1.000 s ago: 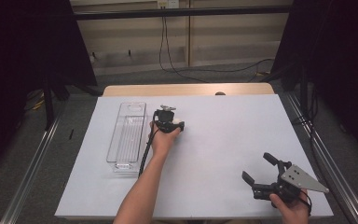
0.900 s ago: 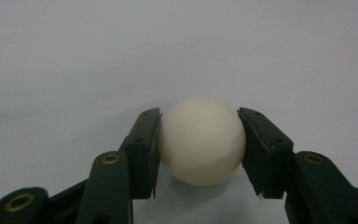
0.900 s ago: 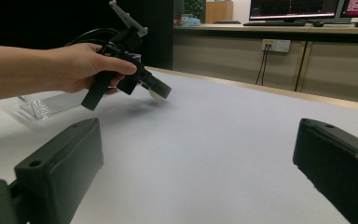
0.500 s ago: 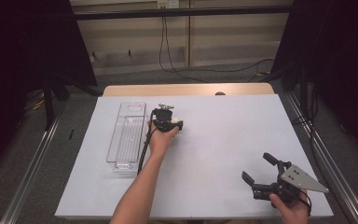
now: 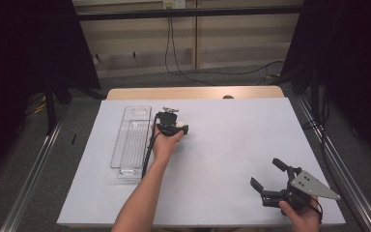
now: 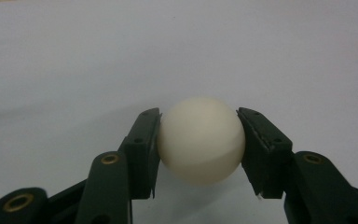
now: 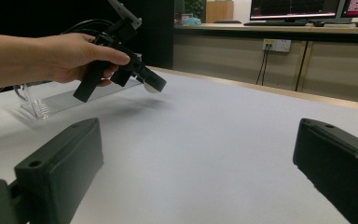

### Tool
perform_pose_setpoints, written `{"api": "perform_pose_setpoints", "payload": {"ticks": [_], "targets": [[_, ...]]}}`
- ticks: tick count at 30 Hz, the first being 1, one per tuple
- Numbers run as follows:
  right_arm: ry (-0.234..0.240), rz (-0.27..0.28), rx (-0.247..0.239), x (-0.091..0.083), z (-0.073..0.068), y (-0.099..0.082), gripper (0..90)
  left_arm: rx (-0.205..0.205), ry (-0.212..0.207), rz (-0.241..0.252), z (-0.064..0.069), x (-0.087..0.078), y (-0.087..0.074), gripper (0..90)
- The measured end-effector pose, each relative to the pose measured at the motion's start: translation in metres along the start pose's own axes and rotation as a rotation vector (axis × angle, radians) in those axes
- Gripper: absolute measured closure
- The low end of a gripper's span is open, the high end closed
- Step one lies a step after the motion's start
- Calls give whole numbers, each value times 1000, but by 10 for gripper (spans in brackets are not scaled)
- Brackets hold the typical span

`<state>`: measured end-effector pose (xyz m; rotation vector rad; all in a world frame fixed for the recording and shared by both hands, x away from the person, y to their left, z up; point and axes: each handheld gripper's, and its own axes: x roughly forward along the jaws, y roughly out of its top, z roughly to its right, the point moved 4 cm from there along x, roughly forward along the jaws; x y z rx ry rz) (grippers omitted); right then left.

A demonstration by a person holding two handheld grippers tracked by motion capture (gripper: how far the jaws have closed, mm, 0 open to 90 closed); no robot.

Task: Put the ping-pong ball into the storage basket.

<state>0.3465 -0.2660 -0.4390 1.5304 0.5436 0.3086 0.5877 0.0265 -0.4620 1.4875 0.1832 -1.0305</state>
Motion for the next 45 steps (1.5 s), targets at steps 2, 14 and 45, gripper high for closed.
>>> {"api": "perform_pose_setpoints", "payload": {"ticks": [2, 14, 45], "targets": [[1, -1, 0, 0, 0, 0, 11, -2, 0, -1, 0, 0, 0, 512], [-2, 1, 3, 0, 0, 0, 11, 15, -4, -17, 2, -5, 5, 512], [1, -1, 3, 1, -1, 0, 11, -10, -5, -12, 0, -16, 13, 512]]}}
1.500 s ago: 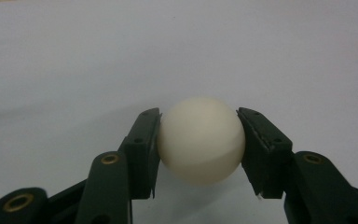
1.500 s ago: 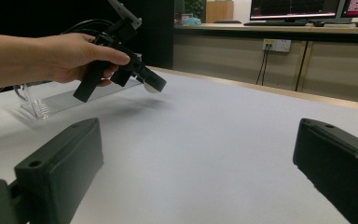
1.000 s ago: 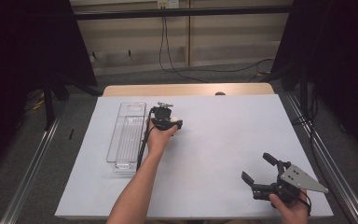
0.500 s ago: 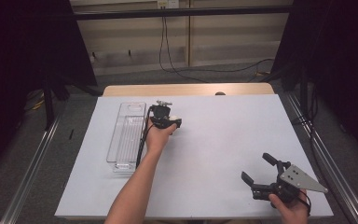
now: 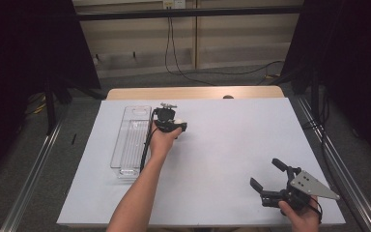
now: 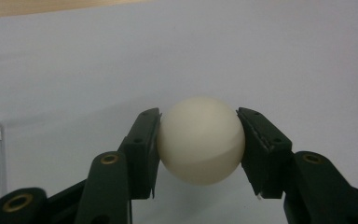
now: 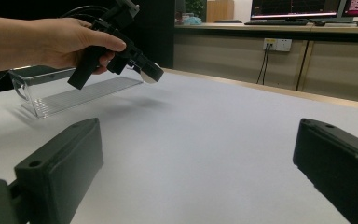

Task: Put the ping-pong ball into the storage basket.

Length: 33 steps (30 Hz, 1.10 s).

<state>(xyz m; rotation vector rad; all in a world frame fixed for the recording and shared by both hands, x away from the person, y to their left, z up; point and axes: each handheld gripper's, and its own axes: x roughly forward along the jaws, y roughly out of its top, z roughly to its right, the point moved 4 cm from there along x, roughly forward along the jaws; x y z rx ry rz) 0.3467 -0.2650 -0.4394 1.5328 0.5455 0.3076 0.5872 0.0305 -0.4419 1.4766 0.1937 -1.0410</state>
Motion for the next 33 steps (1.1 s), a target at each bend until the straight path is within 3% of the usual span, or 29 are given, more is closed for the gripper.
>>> {"api": "perform_pose_setpoints", "payload": {"ticks": [2, 6, 10, 17, 22, 27, 33], "targets": [[0, 0, 0, 0, 0, 0, 11, 23, 0, -21, -2, -2, 0, 511], [0, 0, 0, 0, 0, 0, 11, 27, -1, -17, -2, -3, 1, 511], [-1, 1, -1, 0, 0, 0, 11, 2, -3, -5, 1, -3, 3, 512], [-1, 2, -2, 0, 0, 0, 11, 25, 6, -27, 1, -7, 6, 512], [-1, 2, -2, 0, 0, 0, 11, 4, -4, -8, 3, -9, 8, 512], [3, 1, -5, 0, 0, 0, 11, 26, -1, -26, 1, -12, 10, 511], [4, -1, -3, 0, 0, 0, 11, 17, -6, -23, 0, -13, 11, 511]]}}
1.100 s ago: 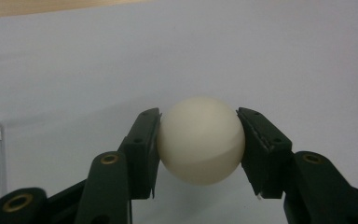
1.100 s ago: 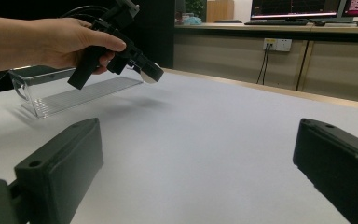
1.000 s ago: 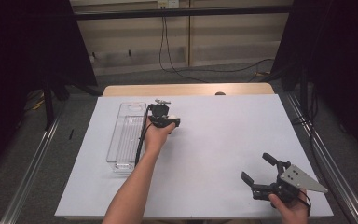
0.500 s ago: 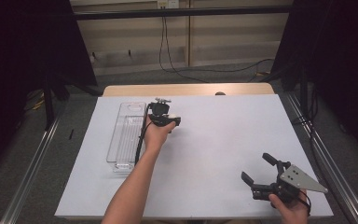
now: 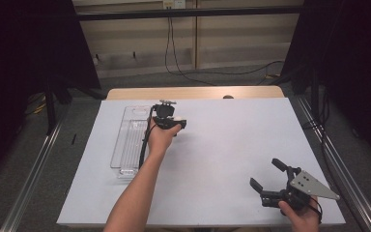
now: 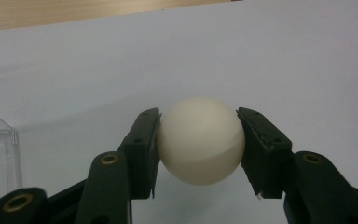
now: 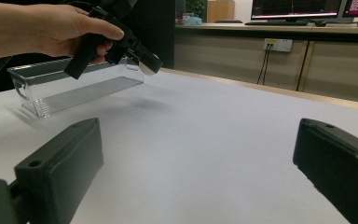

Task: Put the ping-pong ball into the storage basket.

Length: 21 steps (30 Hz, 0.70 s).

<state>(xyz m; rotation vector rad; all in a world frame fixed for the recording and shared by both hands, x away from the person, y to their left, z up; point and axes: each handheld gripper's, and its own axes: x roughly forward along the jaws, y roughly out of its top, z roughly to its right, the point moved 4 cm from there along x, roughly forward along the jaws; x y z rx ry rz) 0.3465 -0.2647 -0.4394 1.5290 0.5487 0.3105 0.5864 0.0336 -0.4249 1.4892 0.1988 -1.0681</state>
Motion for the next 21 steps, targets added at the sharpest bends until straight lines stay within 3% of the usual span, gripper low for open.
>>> {"api": "perform_pose_setpoints", "payload": {"ticks": [11, 16, 19, 21], "targets": [[2, 2, -2, 0, 0, 0, 11, -15, -2, 6, -1, -2, 2, 511], [-1, 2, -1, 0, 0, 0, 11, 4, -1, -10, -2, -5, 3, 512], [0, 6, -1, 0, 0, 0, 11, -31, -3, 18, 0, -4, 5, 512], [-1, 4, 1, 0, 0, 0, 11, -28, 5, 16, 0, -6, 6, 511]]}}
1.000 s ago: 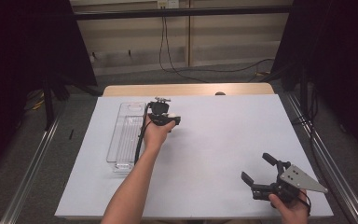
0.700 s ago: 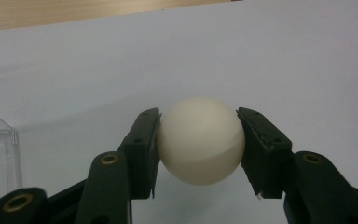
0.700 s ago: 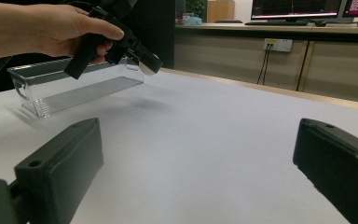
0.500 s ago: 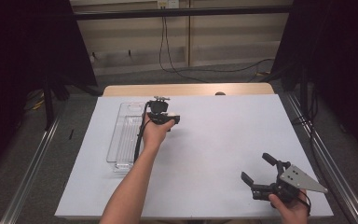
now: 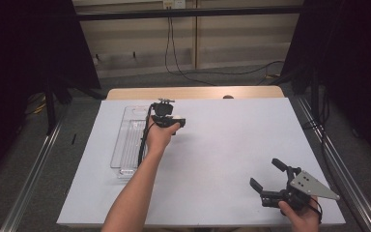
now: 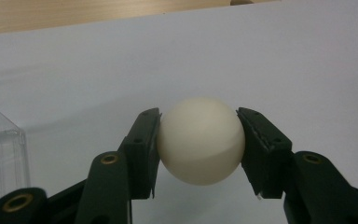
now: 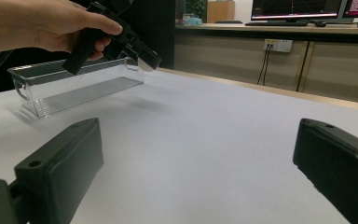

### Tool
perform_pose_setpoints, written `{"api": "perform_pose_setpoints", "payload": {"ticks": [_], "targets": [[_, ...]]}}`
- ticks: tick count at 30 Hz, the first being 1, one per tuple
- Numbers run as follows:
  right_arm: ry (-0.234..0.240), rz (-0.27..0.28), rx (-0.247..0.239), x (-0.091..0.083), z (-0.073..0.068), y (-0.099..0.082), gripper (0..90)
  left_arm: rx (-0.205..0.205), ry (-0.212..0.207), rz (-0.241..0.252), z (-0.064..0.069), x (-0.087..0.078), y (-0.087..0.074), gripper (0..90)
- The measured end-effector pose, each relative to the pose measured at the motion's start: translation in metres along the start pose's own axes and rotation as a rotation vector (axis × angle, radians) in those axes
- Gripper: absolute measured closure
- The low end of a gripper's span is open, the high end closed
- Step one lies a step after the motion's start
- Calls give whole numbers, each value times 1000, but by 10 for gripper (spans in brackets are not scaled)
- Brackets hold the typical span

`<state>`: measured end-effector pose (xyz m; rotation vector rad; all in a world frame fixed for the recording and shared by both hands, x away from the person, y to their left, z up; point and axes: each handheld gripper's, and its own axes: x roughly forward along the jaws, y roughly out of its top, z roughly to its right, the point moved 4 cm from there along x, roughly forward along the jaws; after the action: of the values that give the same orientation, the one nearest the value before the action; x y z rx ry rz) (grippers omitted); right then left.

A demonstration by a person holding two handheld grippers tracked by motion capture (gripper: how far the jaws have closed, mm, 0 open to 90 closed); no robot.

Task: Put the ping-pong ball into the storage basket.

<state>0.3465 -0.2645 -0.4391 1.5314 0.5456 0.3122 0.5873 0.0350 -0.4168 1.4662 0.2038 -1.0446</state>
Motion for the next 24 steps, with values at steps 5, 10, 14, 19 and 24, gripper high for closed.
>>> {"api": "perform_pose_setpoints", "payload": {"ticks": [5, 10, 14, 19, 24], "targets": [[-2, 2, -1, 0, 0, 0, 11, 20, -1, -14, -2, -4, 2, 512], [-2, 1, 1, 0, 0, 0, 11, 30, -3, -23, -4, -7, 3, 512], [0, 0, 0, 0, 0, 0, 11, 25, 1, -23, -4, -8, 4, 512], [0, 2, -2, 0, 0, 0, 11, 23, 4, -21, -5, -9, 6, 512], [1, 3, -1, 0, 0, 0, 11, 6, 11, -18, -5, -10, 7, 511]]}}
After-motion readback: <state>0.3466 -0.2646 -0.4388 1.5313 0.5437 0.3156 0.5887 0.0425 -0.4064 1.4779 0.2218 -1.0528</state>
